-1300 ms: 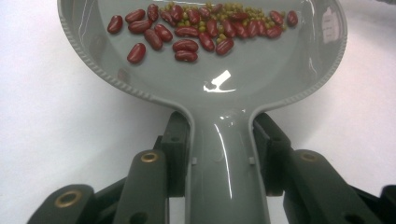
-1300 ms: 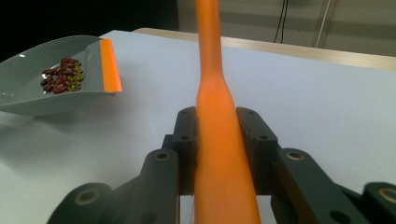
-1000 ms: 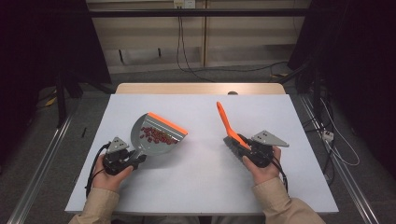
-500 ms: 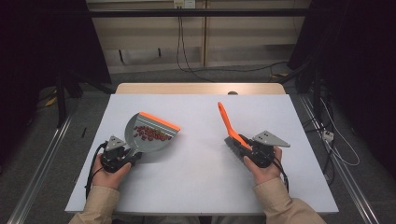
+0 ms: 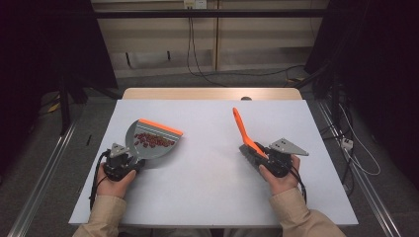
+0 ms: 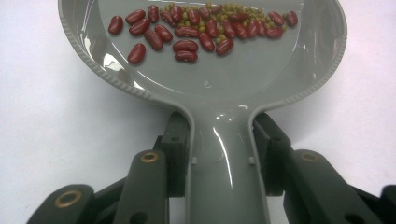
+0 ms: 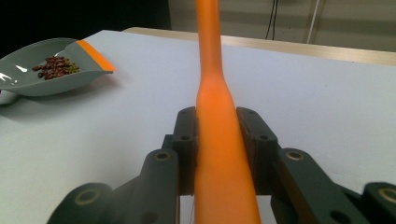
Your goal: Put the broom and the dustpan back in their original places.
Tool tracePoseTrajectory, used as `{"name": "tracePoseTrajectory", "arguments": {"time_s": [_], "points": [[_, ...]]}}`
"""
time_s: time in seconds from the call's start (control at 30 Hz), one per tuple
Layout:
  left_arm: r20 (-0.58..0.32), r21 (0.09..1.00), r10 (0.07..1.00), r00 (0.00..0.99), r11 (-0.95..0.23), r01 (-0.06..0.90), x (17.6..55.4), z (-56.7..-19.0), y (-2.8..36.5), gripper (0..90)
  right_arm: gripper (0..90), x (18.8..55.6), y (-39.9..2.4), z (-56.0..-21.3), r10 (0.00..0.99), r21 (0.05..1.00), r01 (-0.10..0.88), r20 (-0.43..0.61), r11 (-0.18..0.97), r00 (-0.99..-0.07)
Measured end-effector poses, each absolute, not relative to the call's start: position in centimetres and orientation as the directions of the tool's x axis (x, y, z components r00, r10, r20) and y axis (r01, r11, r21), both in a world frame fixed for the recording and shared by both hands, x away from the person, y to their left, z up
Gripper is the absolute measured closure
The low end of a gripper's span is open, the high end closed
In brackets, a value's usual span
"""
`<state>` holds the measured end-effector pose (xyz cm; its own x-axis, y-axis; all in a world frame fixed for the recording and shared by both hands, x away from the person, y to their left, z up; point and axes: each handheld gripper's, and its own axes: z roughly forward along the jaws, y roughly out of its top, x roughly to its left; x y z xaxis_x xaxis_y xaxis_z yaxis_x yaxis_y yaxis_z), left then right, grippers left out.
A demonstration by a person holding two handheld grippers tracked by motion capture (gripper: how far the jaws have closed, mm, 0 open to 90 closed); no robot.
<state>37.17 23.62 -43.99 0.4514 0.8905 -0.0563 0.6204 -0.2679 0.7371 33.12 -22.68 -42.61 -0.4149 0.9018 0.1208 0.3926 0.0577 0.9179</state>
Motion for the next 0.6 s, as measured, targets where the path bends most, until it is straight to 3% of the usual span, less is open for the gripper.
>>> {"name": "tracePoseTrajectory", "arguments": {"time_s": [0.6], "points": [[-0.065,0.73,0.914,0.401,-0.231,0.644,37.56,-44.22,23.81,63.1,71.0,33.55,-23.52,-42.67,0.923,0.926,0.375,0.107,0.042,-0.369]]}}
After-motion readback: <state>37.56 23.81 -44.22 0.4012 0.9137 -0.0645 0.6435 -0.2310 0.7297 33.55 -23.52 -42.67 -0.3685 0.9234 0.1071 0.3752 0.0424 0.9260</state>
